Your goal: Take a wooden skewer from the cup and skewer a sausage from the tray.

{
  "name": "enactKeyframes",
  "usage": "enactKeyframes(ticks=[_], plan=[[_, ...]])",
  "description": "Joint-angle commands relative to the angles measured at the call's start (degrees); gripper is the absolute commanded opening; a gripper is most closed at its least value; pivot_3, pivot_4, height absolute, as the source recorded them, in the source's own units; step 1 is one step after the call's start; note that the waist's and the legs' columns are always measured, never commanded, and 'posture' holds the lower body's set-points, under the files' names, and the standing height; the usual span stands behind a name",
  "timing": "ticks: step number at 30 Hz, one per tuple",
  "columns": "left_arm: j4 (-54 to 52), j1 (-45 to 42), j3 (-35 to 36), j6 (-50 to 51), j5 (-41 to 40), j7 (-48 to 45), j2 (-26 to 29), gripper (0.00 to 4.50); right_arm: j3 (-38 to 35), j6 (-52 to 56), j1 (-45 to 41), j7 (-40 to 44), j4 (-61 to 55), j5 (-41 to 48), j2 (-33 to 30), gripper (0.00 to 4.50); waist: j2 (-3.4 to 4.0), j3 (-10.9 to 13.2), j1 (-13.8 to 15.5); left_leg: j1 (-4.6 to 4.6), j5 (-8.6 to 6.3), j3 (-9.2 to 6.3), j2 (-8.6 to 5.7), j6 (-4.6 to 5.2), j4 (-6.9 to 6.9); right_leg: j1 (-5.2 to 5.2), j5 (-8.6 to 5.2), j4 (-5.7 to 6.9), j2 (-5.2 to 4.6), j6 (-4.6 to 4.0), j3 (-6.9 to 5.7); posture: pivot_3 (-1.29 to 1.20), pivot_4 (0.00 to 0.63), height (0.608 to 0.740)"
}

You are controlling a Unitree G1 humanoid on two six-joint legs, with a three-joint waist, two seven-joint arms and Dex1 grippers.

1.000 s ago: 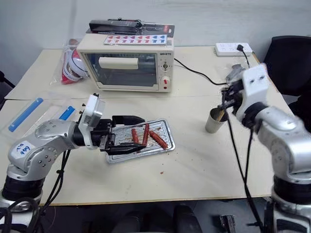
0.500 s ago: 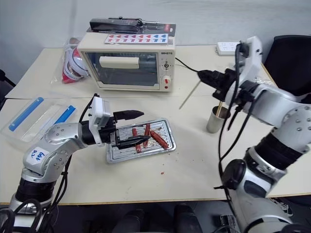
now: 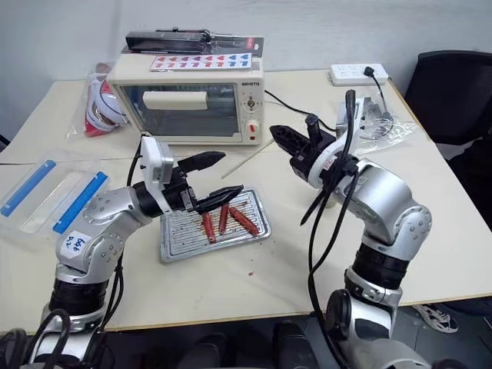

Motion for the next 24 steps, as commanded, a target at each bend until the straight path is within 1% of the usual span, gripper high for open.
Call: enactKeyframes(ticks=[1, 6, 10, 13, 16, 18, 24], plan=[[-1.6, -0.6, 0.7, -0.9, -0.5, 0.6, -0.9, 4.5, 0.8, -4.4, 1.0, -1.8, -4.4, 1.4, 2.8, 0.05, 0.0, 0.0, -0.1, 0.0, 0.0, 0.0, 0.0, 0.0, 0.0, 0.0, 0.0, 0.0, 0.0, 0.0, 0.0, 0.0, 0.15, 0.74], [-3.0, -0.2, 1.8, 0.6, -3.4, 0.5, -1.5, 4.5, 0.4, -4.5, 2.5, -0.3, -4.6, 1.4, 2.9, 0.05, 0.0, 0.0, 0.2, 0.0, 0.0, -0.01, -0.01, 0.0, 0.01, 0.02, 0.0, -0.02, -0.01, 0.0, 0.0, 0.0, 0.15, 0.74], [-2.8, -0.9, 2.6, 1.0, -4.6, 0.5, -1.5, 3.82, 0.0, -4.0, 3.0, 1.2, -4.3, 1.4, 2.8, 0.0, 0.0, 0.0, 0.3, 0.0, 0.0, -0.01, -0.01, 0.0, 0.01, 0.01, 0.0, -0.02, -0.01, 0.0, 0.0, 0.0, 0.15, 0.74], [-2.5, -1.4, 2.5, 1.1, -4.6, 0.5, -1.4, 3.12, 0.3, -3.9, 3.5, 2.1, -4.4, 1.4, 2.6, 0.0, 0.01, 0.0, 0.4, 0.0, 0.0, 0.0, -0.01, 0.0, 0.01, 0.01, 0.0, -0.02, -0.01, 0.0, 0.01, 0.0, 0.15, 0.74], [-2.3, -1.7, 2.2, 0.9, -4.3, 0.5, -1.6, 2.32, 0.5, -3.8, 4.2, 3.2, -4.9, 1.4, 2.6, 0.0, 0.01, 0.0, 0.5, 0.0, 0.0, 0.0, -0.01, 0.0, 0.01, 0.01, 0.0, -0.02, -0.01, 0.0, 0.01, 0.0, 0.15, 0.74], [-1.9, -1.8, 1.7, 0.7, -3.7, 0.4, -1.6, 1.93, 0.5, -3.8, 4.4, 3.9, -5.1, 1.4, 2.7, 0.0, 0.01, 0.0, 0.5, 0.0, 0.0, 0.0, -0.01, 0.01, 0.01, 0.02, 0.0, -0.02, -0.01, 0.0, 0.01, 0.0, 0.15, 0.74], [-1.2, -2.5, 1.1, 0.3, -3.4, 0.1, -2.1, 1.93, 0.6, -3.7, 4.5, 5.4, -5.4, 1.4, 2.7, 0.0, 0.01, 0.0, 0.6, 0.0, 0.0, 0.0, -0.01, 0.01, 0.0, 0.01, 0.0, -0.02, -0.01, 0.0, 0.01, 0.0, 0.15, 0.74]])
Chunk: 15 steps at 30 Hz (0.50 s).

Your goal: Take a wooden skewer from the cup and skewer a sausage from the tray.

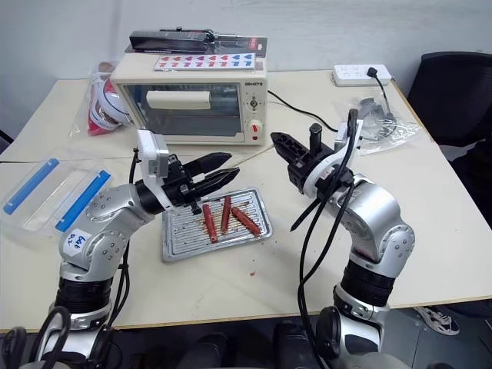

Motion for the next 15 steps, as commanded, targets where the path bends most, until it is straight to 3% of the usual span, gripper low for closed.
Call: enactKeyframes(ticks=[1, 10, 13, 15], plan=[[-0.7, -1.6, -0.1, -1.3, 0.0, -0.4, -0.4, 1.93, 0.0, 0.2, -0.1, 1.3, -2.7, 1.3, -0.2, 0.0, 0.0, 0.0, 0.0, 0.0, 0.0, 0.0, 0.0, 0.0, 0.0, 0.0, 0.0, 0.0, 0.0, 0.0, 0.0, 0.0, 0.15, 0.74], [0.3, -2.4, -0.2, -1.6, 0.0, -1.0, -0.8, 1.93, 0.6, 0.0, 0.8, 2.4, -3.6, 1.3, -0.3, 0.0, 0.0, 0.0, 0.1, 0.0, 0.0, 0.0, 0.0, 0.0, 0.0, 0.0, 0.0, -0.01, 0.0, 0.0, 0.0, 0.0, 0.15, 0.74], [0.3, -2.4, 0.0, -1.4, -0.3, -1.2, -0.7, 1.49, 0.8, -0.2, 1.1, 2.5, -3.9, 1.3, -0.5, 0.0, 0.0, 0.0, 0.1, 0.0, 0.0, 0.0, 0.0, 0.0, -0.01, 0.0, 0.0, -0.01, 0.0, 0.0, 0.0, 0.0, 0.15, 0.74], [0.5, -2.4, 0.1, -1.1, -0.5, -1.4, -0.7, 0.95, 0.9, -0.4, 1.2, 2.7, -4.0, 1.3, -0.4, 0.0, 0.0, 0.0, 0.1, 0.0, 0.0, 0.0, 0.0, 0.0, -0.01, -0.01, 0.0, -0.01, 0.0, 0.0, 0.0, 0.0, 0.15, 0.74]])
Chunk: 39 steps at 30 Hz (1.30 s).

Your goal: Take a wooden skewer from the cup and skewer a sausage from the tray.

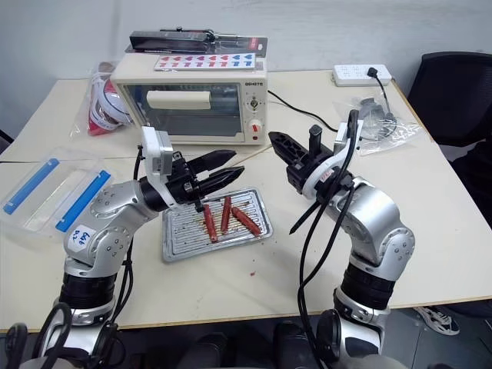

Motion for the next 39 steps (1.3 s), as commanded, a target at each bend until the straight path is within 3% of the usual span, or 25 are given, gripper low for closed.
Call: enactKeyframes(ticks=[1, 3, 5, 12, 19, 28, 35, 39], plan=[[-0.3, -0.7, 0.8, -0.5, -0.8, -0.5, -0.1, 0.86, 0.2, -0.3, 0.1, 1.2, -3.0, 1.3, -0.4, 0.0, 0.0, 0.0, 0.0, 0.0, 0.0, 0.0, 0.0, 0.0, 0.0, 0.0, 0.0, 0.0, 0.0, 0.0, 0.0, 0.0, 0.15, 0.74], [0.0, -0.8, 0.9, -0.5, -0.8, -0.6, 0.0, 0.28, 0.3, -0.6, 0.1, 1.4, -3.3, 1.3, -0.1, 0.0, 0.0, 0.0, 0.0, 0.0, 0.0, 0.0, 0.0, 0.0, 0.0, 0.0, 0.0, 0.0, 0.0, 0.0, 0.0, 0.0, 0.15, 0.74], [0.2, -0.9, 0.9, -0.5, -0.7, -0.7, 0.0, 0.04, 0.5, -0.8, 0.1, 1.9, -3.7, 1.3, 0.0, 0.0, 0.0, 0.0, 0.0, 0.0, 0.0, 0.0, 0.0, 0.0, 0.0, 0.01, 0.0, -0.02, 0.0, 0.0, 0.0, 0.0, 0.15, 0.74], [1.4, -1.7, 0.2, -0.5, 0.9, -0.3, 0.1, 0.04, 0.7, -1.2, 0.3, 2.2, -4.1, 1.3, 0.0, 0.0, 0.0, 0.0, 0.0, 0.0, 0.0, 0.0, 0.0, 0.0, 0.0, 0.01, 0.0, -0.01, 0.0, 0.0, 0.0, 0.0, 0.15, 0.74], [1.4, -1.7, -0.4, -1.1, 1.7, -0.2, -0.1, 1.52, 0.8, -1.5, 0.3, 2.4, -4.0, 1.3, -0.1, 0.0, 0.0, 0.0, 0.0, 0.0, 0.0, -0.01, 0.0, 0.0, -0.02, 0.0, 0.0, -0.02, 0.0, 0.0, 0.0, 0.0, 0.15, 0.74], [1.4, -2.0, 0.2, -1.2, 1.0, -0.3, -1.3, 1.52, 0.9, -1.5, 0.5, 2.4, -4.1, 1.3, -0.2, 0.0, 0.0, 0.0, 0.0, 0.0, 0.0, -0.01, 0.0, 0.0, -0.01, 0.01, 0.0, -0.02, 0.0, 0.0, 0.0, 0.0, 0.15, 0.74], [0.6, -1.6, 0.8, -1.3, 0.4, -0.5, -2.2, 0.04, 1.1, -1.7, 0.6, 2.3, -4.4, 1.3, -0.1, 0.0, 0.0, 0.0, 0.0, 0.0, 0.0, -0.01, 0.0, 0.0, -0.02, 0.01, 0.0, -0.03, 0.0, 0.0, 0.0, 0.0, 0.15, 0.74], [0.5, -1.8, 1.0, -1.2, 0.2, -0.5, -2.4, 0.04, 1.0, -1.6, 0.6, 2.5, -4.2, 1.3, -0.3, 0.0, 0.0, 0.0, 0.0, 0.0, 0.0, -0.01, 0.0, 0.0, -0.02, 0.01, 0.0, -0.03, 0.0, 0.0, 0.0, 0.0, 0.15, 0.74]])
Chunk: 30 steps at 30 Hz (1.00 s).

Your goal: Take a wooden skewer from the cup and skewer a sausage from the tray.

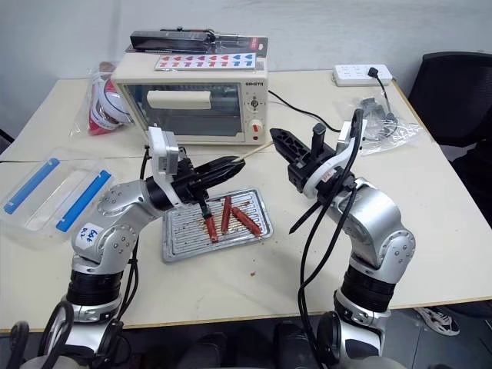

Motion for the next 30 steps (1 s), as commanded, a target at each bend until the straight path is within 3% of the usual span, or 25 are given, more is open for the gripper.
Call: enactKeyframes(ticks=[1, 3, 8, 12, 16, 21, 24, 30], plan=[[-1.5, -0.9, 1.4, -1.1, -0.9, 0.5, -0.2, 0.04, 0.5, 0.1, 0.0, 1.0, -2.9, 1.4, -0.4, 0.0, 0.0, 0.0, 0.0, 0.0, 0.0, 0.0, 0.0, 0.0, 0.0, 0.0, 0.0, 0.0, 0.0, 0.0, 0.0, 0.0, 0.15, 0.74], [-1.4, -1.1, 1.3, -0.9, -0.6, 0.6, 0.2, 0.04, 0.5, 0.3, 0.3, 1.2, -2.8, 1.4, -0.7, 0.0, 0.0, 0.0, 0.0, 0.0, 0.0, 0.0, 0.0, 0.0, 0.0, 0.0, 0.0, 0.0, 0.0, 0.0, 0.0, 0.0, 0.15, 0.74], [-0.6, -1.5, 1.6, -0.3, -0.1, 0.5, 1.5, 0.0, 0.9, 1.9, 1.0, 2.6, -1.9, 1.4, -3.8, 1.11, 0.0, 0.0, 0.0, 0.0, 0.0, 0.0, 0.0, 0.0, 0.0, 0.0, 0.0, 0.0, 0.0, 0.0, 0.0, 0.0, 0.15, 0.74], [-1.7, 0.1, 2.6, 1.1, -0.9, -0.1, 4.0, 0.0, 1.7, 6.5, 1.3, 6.1, 2.0, 1.4, -15.2, 2.11, 0.0, 0.0, 0.2, 0.0, -0.01, -0.01, -0.01, 0.02, 0.0, 0.04, 0.0, -0.04, -0.01, 0.0, 0.0, 0.0, 0.15, 0.74], [-4.0, 3.2, 5.3, 3.5, -2.6, -1.1, 8.5, 0.0, 6.9, 11.9, 0.7, 11.5, 3.2, 0.1, -30.9, 2.11, 0.02, 0.0, 0.2, 0.0, -0.02, -0.01, 0.0, 0.05, -0.03, 0.06, 0.0, -0.11, -0.02, 0.0, -0.01, 0.0, 0.15, 0.74], [-7.4, 9.5, 11.9, 7.2, -6.1, -4.1, 16.7, 0.0, 17.1, 17.7, -0.9, 25.9, -4.2, -19.4, -42.0, 2.11, 0.03, 0.0, -0.2, -0.01, -0.03, 0.02, 0.11, 0.05, -0.12, 0.01, 0.0, -0.17, 0.05, 0.0, 0.03, 0.0, 0.15, 0.74], [-9.3, 14.2, 15.7, 10.0, -8.2, -7.8, 23.0, 0.0, 25.3, 17.3, -1.6, 35.5, -10.7, -32.8, -46.1, 2.11, 0.02, 0.1, 0.2, -0.01, -0.03, 0.0, 0.11, 0.04, -0.1, 0.01, 0.0, -0.35, 0.05, 0.0, 0.03, 0.0, 0.15, 0.74], [-12.0, 22.0, 23.3, 12.8, -10.9, -13.0, 32.0, 0.0, 34.7, 13.6, -1.2, 45.1, -13.3, -48.7, -44.8, 2.11, -0.18, 0.2, 0.8, -0.02, -0.07, -0.07, 0.03, 0.07, -0.06, 0.1, 0.0, -0.51, -0.05, 0.0, -0.02, 0.0, 0.15, 0.74]])
